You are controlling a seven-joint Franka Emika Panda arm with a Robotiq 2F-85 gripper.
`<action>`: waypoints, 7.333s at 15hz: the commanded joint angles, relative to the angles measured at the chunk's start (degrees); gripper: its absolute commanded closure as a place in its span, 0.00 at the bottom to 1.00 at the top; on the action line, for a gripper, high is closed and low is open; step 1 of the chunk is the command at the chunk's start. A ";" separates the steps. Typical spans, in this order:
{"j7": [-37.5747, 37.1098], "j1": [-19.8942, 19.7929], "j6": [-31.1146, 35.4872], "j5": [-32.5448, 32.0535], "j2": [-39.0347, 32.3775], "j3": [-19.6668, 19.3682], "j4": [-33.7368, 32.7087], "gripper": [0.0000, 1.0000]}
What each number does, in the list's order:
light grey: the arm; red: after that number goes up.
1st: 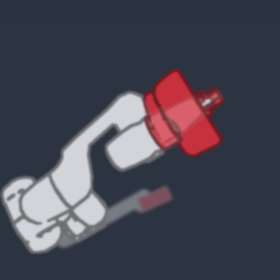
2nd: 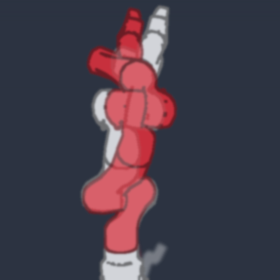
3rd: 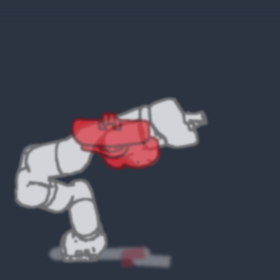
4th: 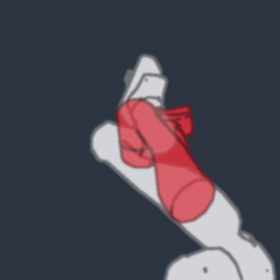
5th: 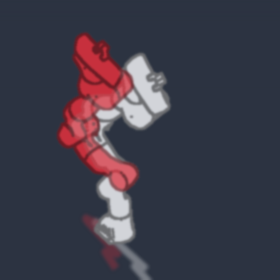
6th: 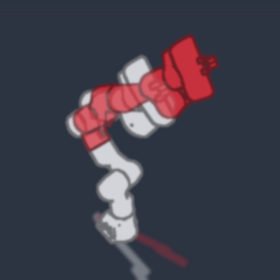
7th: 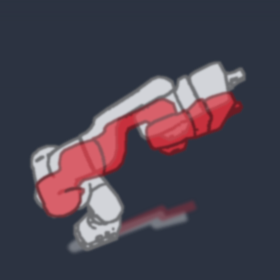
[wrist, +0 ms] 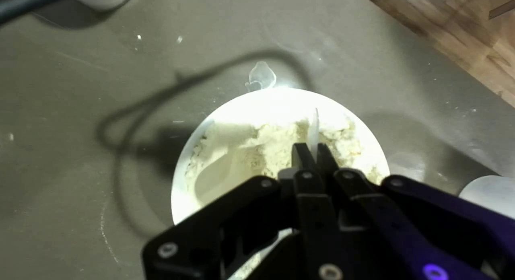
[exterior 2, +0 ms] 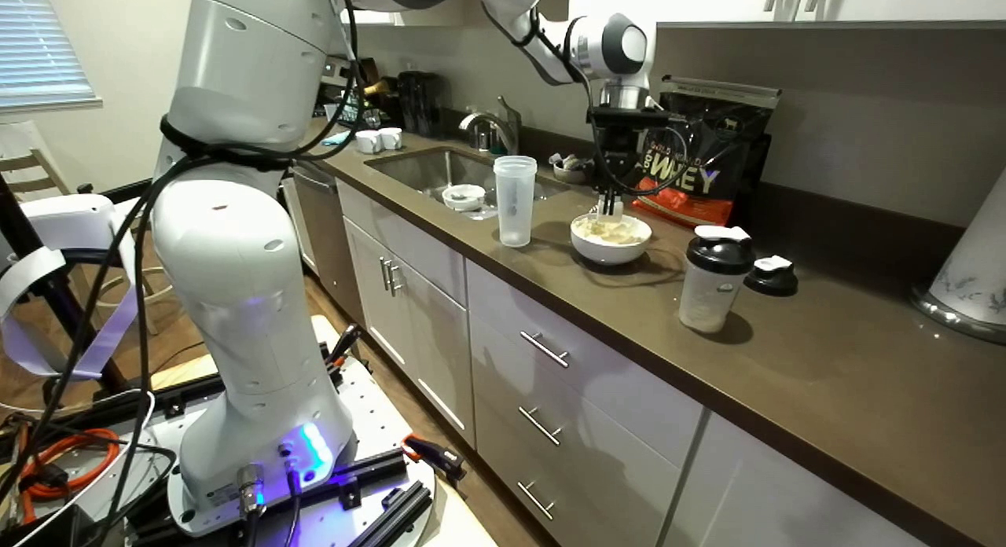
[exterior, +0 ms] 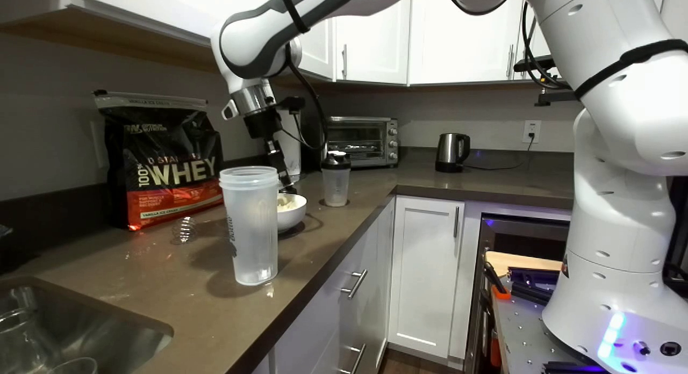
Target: Put one scoop of the contents from the white bowl into the left cup
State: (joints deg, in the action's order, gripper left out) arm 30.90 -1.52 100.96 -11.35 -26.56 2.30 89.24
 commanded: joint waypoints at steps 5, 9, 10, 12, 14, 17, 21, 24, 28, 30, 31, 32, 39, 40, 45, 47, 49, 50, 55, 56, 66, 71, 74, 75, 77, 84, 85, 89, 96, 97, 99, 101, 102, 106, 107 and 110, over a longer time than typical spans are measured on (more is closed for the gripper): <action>4.71 -2.05 -5.81 3.58 2.17 0.72 -1.24 0.99; 4.96 -2.28 -5.71 4.20 4.13 0.65 -0.33 0.99; 5.07 -2.33 -5.54 4.46 4.57 0.67 -0.20 0.99; 5.11 -2.34 -5.24 5.07 5.39 0.66 0.03 0.99; 5.32 -2.38 -5.19 5.94 6.24 0.70 0.29 0.99; 5.70 -2.28 -4.95 6.98 7.48 0.68 0.80 0.99; 6.80 -2.27 -5.12 8.47 9.34 0.68 1.73 0.99; 6.87 -1.96 -5.04 9.10 11.08 0.58 2.65 0.99; 6.71 -1.42 -5.03 9.59 13.54 0.89 3.89 0.99; 6.63 -1.08 -4.96 10.13 14.67 1.24 4.53 0.99; 6.46 -0.86 -4.80 10.34 15.19 1.42 4.87 0.99; 6.43 -0.63 -4.79 10.53 15.72 1.63 5.15 0.99; 6.17 1.79 -4.27 11.25 18.74 2.81 6.87 0.99; 6.12 2.15 -4.15 11.21 19.09 3.03 7.22 0.99; 6.27 3.99 -3.44 10.99 21.36 3.88 9.93 0.99; 6.36 4.53 -3.03 10.85 22.48 4.06 11.41 0.99; 6.40 4.97 -2.64 10.75 23.58 4.20 12.85 0.99; 6.03 5.20 -2.06 10.36 24.09 4.22 13.64 0.99; 5.33 5.99 1.86 9.74 25.56 4.22 16.81 0.99; 5.37 6.03 2.45 9.73 25.60 4.20 17.17 0.99; 5.19 6.43 6.24 8.60 24.19 4.22 17.45 0.99; 5.21 6.49 6.74 8.46 24.50 4.24 17.88 0.99; 5.14 6.54 7.05 8.26 24.77 4.27 18.32 0.99; 5.09 6.60 7.23 8.13 24.86 4.31 18.56 0.99; 4.81 6.74 7.78 7.58 24.98 4.39 19.10 0.99; 4.11 7.13 11.19 5.86 25.43 4.49 21.40 0.99; 3.98 7.23 11.87 5.50 25.62 4.51 21.82 0.99; 3.37 7.50 14.59 3.55 26.45 4.56 23.29 0.99; 3.36 7.89 17.14 2.29 28.74 4.62 25.86 0.99; 3.43 8.00 17.12 2.40 29.09 4.63 26.14 0.99; 3.78 8.19 16.63 2.92 29.70 4.63 26.66 0.99; 3.87 8.31 16.47 3.01 30.08 4.67 27.01 0.99; 3.84 8.37 16.49 2.98 30.23 4.67 27.18 0.99; 3.73 8.65 16.49 2.92 30.20 4.69 27.34 0.99; 3.70 8.72 16.56 2.91 30.11 4.71 27.31 0.99; 3.26 8.84 17.21 2.16 29.95 4.81 27.35 0.99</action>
State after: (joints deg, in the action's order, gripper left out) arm 35.41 7.04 116.40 -8.07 2.17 6.99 115.04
